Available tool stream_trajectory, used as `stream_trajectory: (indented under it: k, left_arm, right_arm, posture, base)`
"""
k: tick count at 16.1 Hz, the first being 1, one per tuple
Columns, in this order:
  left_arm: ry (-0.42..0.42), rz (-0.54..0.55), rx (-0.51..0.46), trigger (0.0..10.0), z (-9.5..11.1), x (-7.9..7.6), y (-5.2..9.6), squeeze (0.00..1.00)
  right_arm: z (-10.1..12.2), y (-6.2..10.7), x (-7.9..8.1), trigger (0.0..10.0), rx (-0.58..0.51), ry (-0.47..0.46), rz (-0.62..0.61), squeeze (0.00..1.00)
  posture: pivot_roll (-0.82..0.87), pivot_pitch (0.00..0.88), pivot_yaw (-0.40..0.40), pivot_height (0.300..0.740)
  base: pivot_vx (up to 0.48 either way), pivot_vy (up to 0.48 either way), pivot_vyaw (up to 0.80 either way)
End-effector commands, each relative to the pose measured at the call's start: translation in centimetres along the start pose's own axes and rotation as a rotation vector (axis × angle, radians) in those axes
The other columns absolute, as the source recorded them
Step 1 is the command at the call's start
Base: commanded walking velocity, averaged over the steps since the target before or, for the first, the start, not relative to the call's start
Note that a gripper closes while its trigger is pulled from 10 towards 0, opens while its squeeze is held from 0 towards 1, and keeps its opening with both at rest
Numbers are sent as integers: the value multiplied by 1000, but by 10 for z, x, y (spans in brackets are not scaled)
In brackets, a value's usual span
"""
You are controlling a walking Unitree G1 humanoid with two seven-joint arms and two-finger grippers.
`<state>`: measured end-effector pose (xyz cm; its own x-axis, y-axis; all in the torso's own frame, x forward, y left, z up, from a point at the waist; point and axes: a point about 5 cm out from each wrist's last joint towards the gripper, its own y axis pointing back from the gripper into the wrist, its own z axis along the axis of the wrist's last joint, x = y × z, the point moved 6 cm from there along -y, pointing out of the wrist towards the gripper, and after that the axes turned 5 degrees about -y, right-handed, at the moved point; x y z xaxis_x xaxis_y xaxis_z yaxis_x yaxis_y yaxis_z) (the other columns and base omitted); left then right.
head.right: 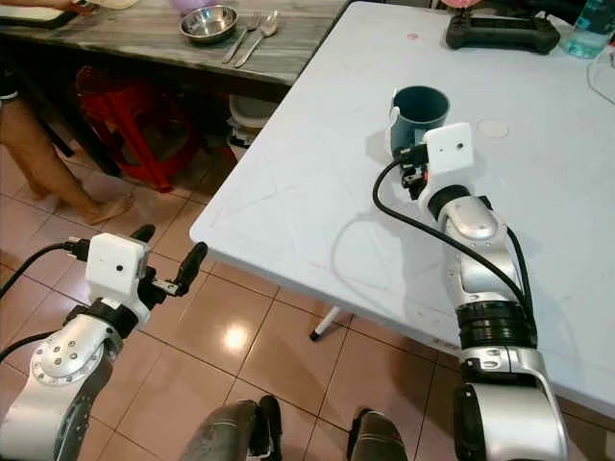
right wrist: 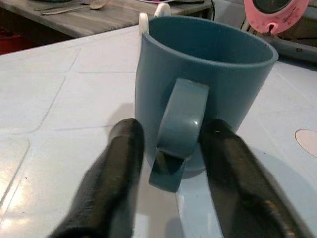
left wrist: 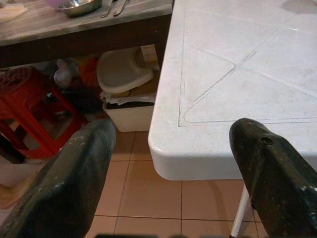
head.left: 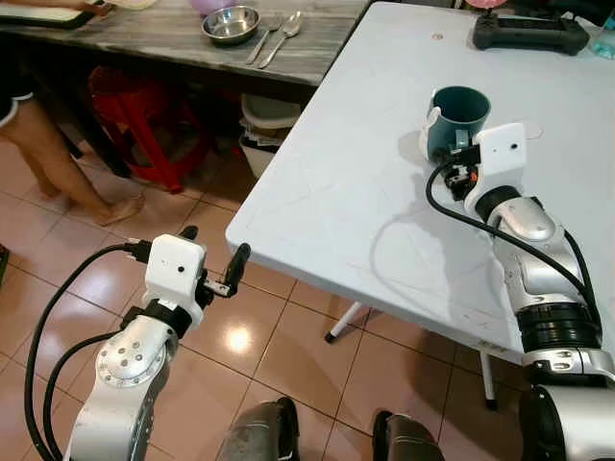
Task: Setting the table
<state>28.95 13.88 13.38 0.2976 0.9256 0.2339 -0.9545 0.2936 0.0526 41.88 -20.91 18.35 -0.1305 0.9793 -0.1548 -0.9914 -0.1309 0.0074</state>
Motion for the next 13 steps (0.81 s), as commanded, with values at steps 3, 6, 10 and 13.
stream_trajectory:
  k: [3, 6, 10, 13]
  left_arm:
    - [-2, 3, -1, 10000, 0, 2, 0, 0]
    - [1, 2, -3, 10000, 1, 1, -1, 0]
    - [7, 6, -5, 10000, 0, 0, -1, 0]
    - [-4, 69, 10, 10000, -6, 8, -6, 0]
  right_arm:
    - [-6, 0, -2, 0, 20, -3, -10, 0]
    - [-6, 0, -5, 0, 21, 3, -24, 0]
    - [-4, 1, -10, 0, 1, 10, -51, 0]
    - [7, 14, 0, 0, -110, -28, -88, 0]
  posture:
    - [106, 168, 118, 740]
    - [104, 169, 116, 740]
    - [95, 158, 110, 740]
    - [83, 109, 98, 740]
  base:
    - [0, 0, 0]
    - [0, 0, 0]
    - [0, 0, 0]
    - [0, 0, 0]
